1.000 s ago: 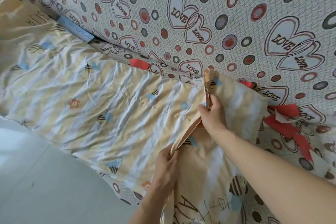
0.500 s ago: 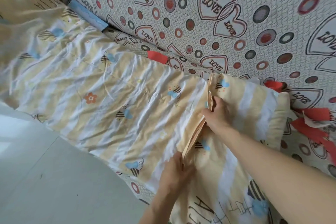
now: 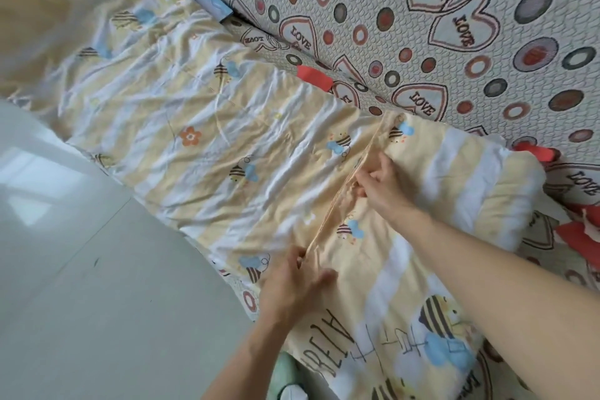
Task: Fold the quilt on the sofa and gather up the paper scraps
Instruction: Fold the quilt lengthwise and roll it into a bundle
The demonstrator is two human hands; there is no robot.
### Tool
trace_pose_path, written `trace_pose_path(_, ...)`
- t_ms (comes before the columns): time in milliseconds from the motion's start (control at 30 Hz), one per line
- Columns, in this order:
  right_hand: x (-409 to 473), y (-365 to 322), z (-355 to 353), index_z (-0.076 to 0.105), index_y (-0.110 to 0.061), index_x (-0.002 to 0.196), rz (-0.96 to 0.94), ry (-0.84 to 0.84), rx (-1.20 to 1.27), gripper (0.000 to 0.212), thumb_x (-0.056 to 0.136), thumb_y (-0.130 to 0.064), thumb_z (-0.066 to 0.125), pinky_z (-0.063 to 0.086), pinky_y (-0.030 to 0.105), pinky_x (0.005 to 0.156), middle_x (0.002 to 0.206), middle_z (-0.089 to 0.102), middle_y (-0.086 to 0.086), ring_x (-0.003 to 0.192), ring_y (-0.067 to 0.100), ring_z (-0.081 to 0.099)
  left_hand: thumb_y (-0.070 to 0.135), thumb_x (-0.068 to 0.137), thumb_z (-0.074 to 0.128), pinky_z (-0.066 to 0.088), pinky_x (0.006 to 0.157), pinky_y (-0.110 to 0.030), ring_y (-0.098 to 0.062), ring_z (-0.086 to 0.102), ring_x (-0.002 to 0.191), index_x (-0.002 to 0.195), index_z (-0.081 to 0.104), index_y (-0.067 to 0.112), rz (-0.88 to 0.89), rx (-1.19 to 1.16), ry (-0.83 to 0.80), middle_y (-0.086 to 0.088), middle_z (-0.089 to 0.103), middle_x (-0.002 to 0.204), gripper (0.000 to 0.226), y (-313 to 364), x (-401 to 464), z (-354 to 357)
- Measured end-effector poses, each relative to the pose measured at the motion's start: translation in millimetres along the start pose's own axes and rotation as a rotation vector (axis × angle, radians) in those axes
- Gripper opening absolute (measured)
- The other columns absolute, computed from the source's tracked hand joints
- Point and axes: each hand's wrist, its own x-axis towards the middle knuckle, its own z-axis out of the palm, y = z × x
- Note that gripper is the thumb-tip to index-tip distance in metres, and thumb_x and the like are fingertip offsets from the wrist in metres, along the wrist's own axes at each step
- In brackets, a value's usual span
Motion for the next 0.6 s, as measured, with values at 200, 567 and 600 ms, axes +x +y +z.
trace_pose_path(200, -15.8, 0.1, -24.9, 0.027, -0.019, 0.149, -0.166, -0.075, -0.036, 0.076, 0.08, -0.016, 0.058, 0.047, 0.037, 0.097, 0.117, 0.052, 0.0, 0.106, 0.018, 0.053, 0.046, 0.091, 0.06, 0.037, 0.052, -0.026, -0.011, 0.055, 0.062, 0.083, 0.059, 0.031, 0.136, 0.069, 0.197, 0.011, 0.057, 0.064, 0.018, -7.8, -1.8, -7.5)
trace_pose_path(567, -43.3, 15.5, -63.8, 0.038, -0.028, 0.145, -0.675, -0.023, -0.791, 0.056, 0.091, -0.029, 0.053, 0.024, 0.041, 0.111, 0.152, 0.035, -0.006, 0.139, 0.018, 0.028, 0.061, 0.095, 0.039, 0.007, 0.119, -0.048, -0.02, 0.013, 0.151, 0.149, 0.032, 0.037, 0.503, 0.562, 0.304, 0.013, 0.019, 0.161, 0.059, 42.9, -39.5, 79.0)
trace_pose_path(600, -42.0, 21.4, -71.5, 0.031, -0.031, 0.147, -0.661, -0.056, -0.92, 0.057, 0.093, -0.038, 0.048, 0.018, 0.045, 0.113, 0.156, 0.026, -0.009, 0.143, 0.016, 0.019, 0.07, 0.093, 0.032, -0.003, 0.118, -0.049, -0.019, -0.002, 0.152, 0.151, 0.023, 0.041, 0.481, 0.57, 0.215, 0.015, 0.005, 0.162, 0.066, 42.5, -41.8, 91.1)
